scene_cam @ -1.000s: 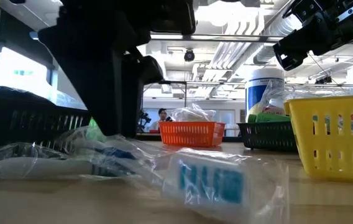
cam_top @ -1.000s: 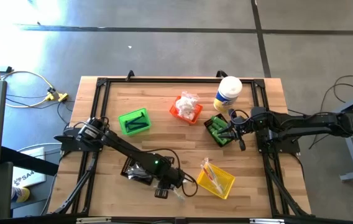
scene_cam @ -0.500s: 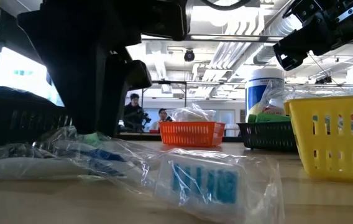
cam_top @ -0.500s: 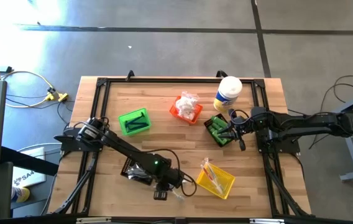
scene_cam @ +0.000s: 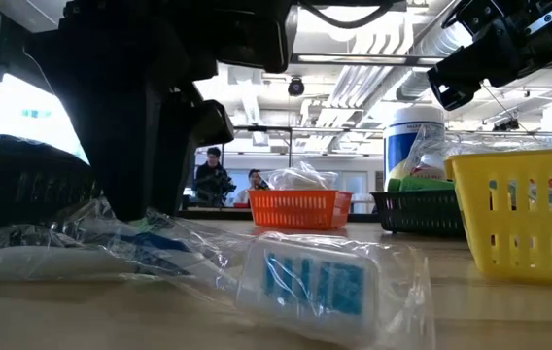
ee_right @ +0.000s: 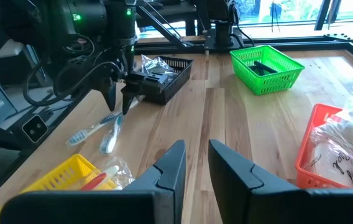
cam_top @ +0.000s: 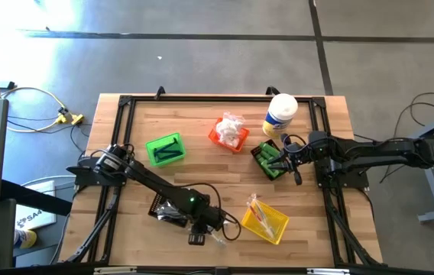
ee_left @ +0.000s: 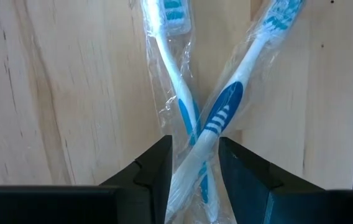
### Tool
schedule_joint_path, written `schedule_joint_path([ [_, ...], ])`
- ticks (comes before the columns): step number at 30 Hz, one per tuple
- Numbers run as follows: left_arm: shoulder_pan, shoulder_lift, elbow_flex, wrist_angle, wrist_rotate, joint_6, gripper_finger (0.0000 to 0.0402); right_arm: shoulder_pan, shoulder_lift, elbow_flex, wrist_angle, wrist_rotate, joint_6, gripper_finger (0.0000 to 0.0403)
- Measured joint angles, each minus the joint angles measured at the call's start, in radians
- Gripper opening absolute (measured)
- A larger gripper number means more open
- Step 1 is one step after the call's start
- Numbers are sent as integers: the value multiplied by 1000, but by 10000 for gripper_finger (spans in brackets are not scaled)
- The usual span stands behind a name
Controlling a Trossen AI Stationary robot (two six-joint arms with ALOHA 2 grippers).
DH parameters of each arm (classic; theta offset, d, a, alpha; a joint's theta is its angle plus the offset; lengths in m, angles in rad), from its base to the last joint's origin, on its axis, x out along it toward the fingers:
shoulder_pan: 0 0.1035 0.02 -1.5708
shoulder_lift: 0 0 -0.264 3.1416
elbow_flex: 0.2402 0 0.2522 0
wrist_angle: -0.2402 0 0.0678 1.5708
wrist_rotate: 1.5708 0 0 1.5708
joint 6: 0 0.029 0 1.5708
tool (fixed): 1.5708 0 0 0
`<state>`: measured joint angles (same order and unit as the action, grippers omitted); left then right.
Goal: Pick & Place Travel size toiletries
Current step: Put the dark blue toothbrush into the yellow bin
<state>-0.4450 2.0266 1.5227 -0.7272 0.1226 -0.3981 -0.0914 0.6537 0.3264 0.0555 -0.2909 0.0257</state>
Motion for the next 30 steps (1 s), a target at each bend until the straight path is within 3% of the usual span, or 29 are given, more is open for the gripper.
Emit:
schedule_joint_path([
  [4, 0, 0, 0, 0, 0, 0, 108, 0, 0, 0, 0, 0, 0, 61],
  [14, 0, 0, -1, 0, -1, 0, 6, 0, 0, 0, 0, 0, 0, 61],
  [30, 0, 0, -1, 0, 23, 0, 1, 0, 0, 0, 0, 0, 0, 61],
])
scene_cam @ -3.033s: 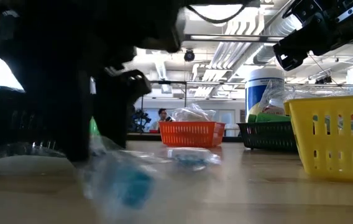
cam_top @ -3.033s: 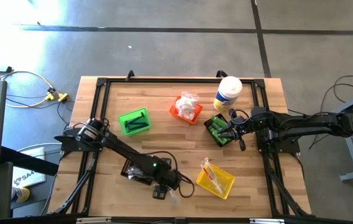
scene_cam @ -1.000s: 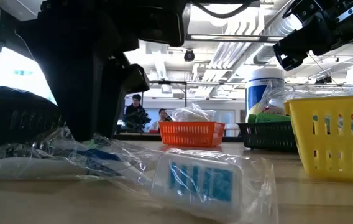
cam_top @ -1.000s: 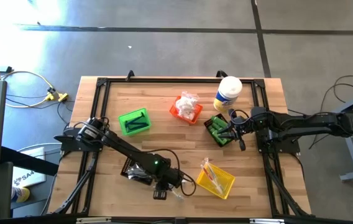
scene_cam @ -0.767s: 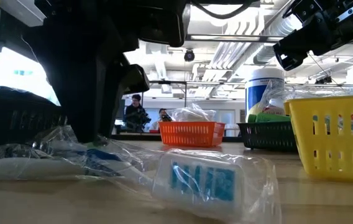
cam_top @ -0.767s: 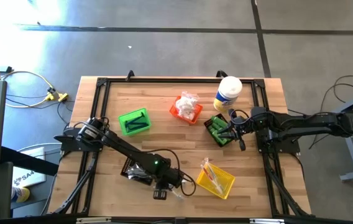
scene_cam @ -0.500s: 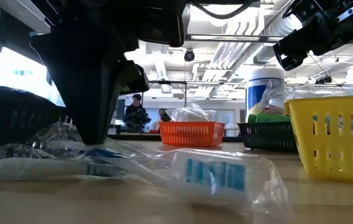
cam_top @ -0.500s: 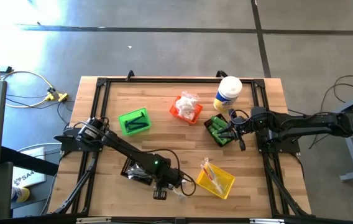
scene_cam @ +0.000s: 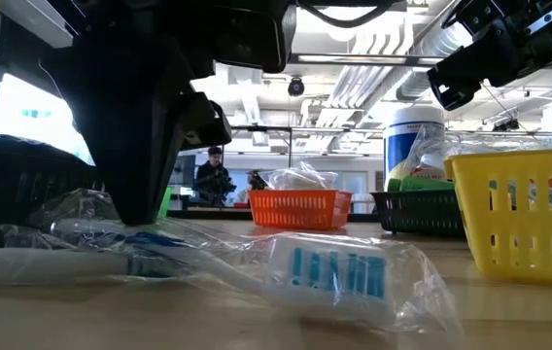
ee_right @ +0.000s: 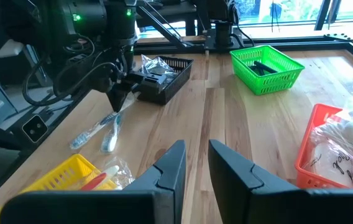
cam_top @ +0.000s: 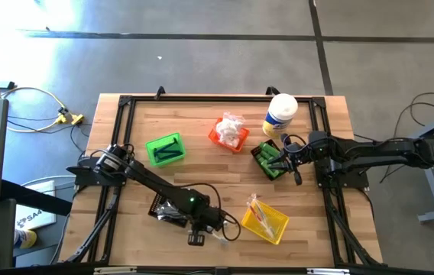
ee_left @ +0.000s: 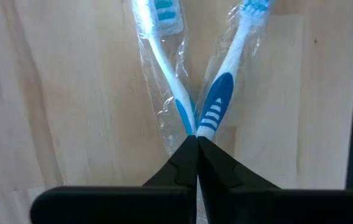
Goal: Pick & Place Travel size toiletries
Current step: Put the dark blue toothbrush into the yellow bin
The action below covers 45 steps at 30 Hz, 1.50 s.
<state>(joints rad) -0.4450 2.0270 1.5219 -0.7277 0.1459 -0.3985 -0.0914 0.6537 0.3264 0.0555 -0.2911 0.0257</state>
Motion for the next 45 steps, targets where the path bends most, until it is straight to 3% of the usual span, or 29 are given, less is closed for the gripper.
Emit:
schedule_joint_path([
  [9, 0, 0, 0, 8, -66, -4, 0, 0, 0, 0, 0, 0, 0, 61],
  [40, 20, -4, 21, -8, -48, -77, 0, 0, 0, 0, 0, 0, 0, 61],
  [45, 29, -50, 21, -16, -51, -66, 0, 0, 0, 0, 0, 0, 0, 61],
])
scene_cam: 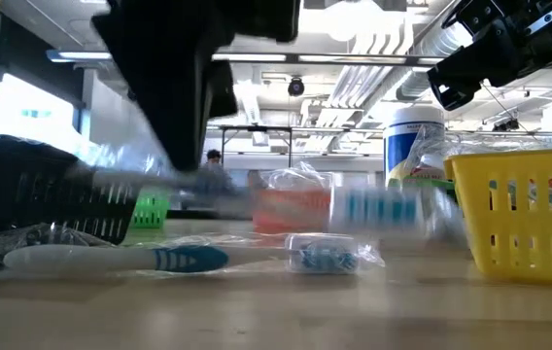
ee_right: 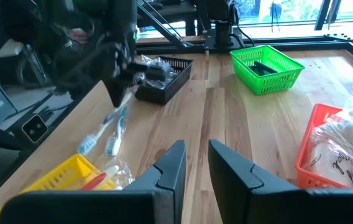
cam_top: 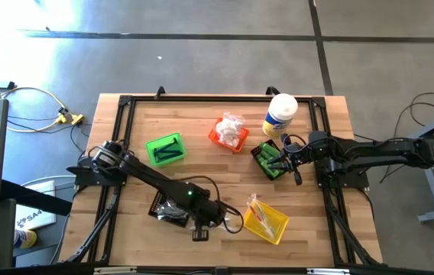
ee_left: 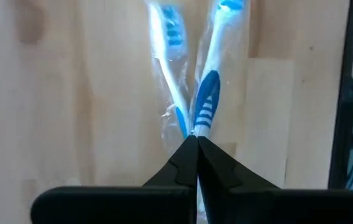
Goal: Pick & Place Travel size toiletries
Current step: Put the dark blue toothbrush into the yellow bin
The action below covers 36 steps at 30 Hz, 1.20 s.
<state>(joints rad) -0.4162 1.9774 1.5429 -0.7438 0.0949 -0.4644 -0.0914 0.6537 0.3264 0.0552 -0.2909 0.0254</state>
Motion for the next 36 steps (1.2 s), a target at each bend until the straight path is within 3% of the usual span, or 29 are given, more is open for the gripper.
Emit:
schedule_joint_path([
  [14, 88, -244, 0, -54, -158, 112, 0, 0, 0, 0, -6, 0, 0, 61],
  [20, 172, -327, 0, -75, -165, 204, 0, 0, 0, 0, -6, 0, 0, 61],
  [28, 297, -403, 0, -80, -151, 197, 0, 0, 0, 0, 3, 0, 3, 61],
  [33, 361, -423, -2, -55, -148, 195, 0, 0, 0, 0, 27, 0, 4, 61],
  [36, 396, -427, -19, 40, -148, 203, 0, 0, 0, 0, 42, 0, 3, 61],
])
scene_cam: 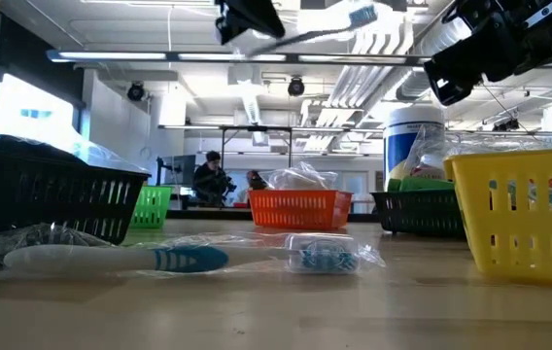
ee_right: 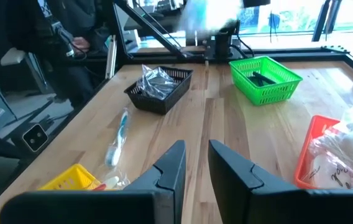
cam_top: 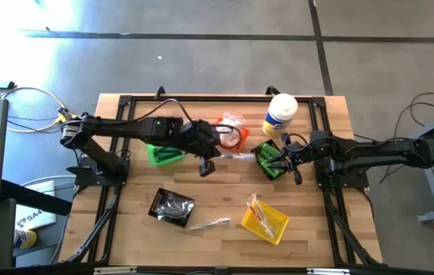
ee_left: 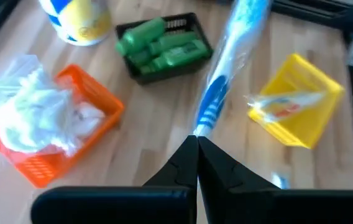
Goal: Pick & Place Travel size toiletries
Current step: Put the dark blue toothbrush into the yellow bin
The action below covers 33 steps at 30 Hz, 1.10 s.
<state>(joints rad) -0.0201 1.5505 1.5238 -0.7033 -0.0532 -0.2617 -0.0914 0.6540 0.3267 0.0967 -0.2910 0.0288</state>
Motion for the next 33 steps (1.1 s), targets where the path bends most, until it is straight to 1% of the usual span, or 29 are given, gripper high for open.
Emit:
schedule_joint_path([
  [2, 13, 2, -26, 48, 0, 13, 0, 0, 0, 0, 11, 0, 0, 61],
  [5, 22, 1, -77, 146, 33, 31, 0, 0, 0, 0, 12, 0, 26, 61],
  [8, 25, 2, -158, 227, 45, 30, 0, 0, 0, 0, 12, 0, 57, 61],
  [13, 28, 2, -288, 382, 48, 18, 0, 0, 0, 0, 10, 0, 56, 61],
  [15, 28, 3, -352, 466, 48, 2, 0, 0, 0, 0, 10, 0, 56, 61],
  [19, 28, 3, -476, 697, 50, -21, 0, 0, 0, 0, 9, 0, 55, 61],
  [25, 27, -5, -623, 954, 70, -61, 0, 0, 0, 0, 2, -3, 57, 61],
  [30, 27, -5, -697, 1150, 73, -56, 0, 0, 0, 0, 6, -3, 51, 61],
  [33, 27, -5, -717, 1237, 75, -6, 0, 0, 0, 0, 18, 2, 11, 61],
])
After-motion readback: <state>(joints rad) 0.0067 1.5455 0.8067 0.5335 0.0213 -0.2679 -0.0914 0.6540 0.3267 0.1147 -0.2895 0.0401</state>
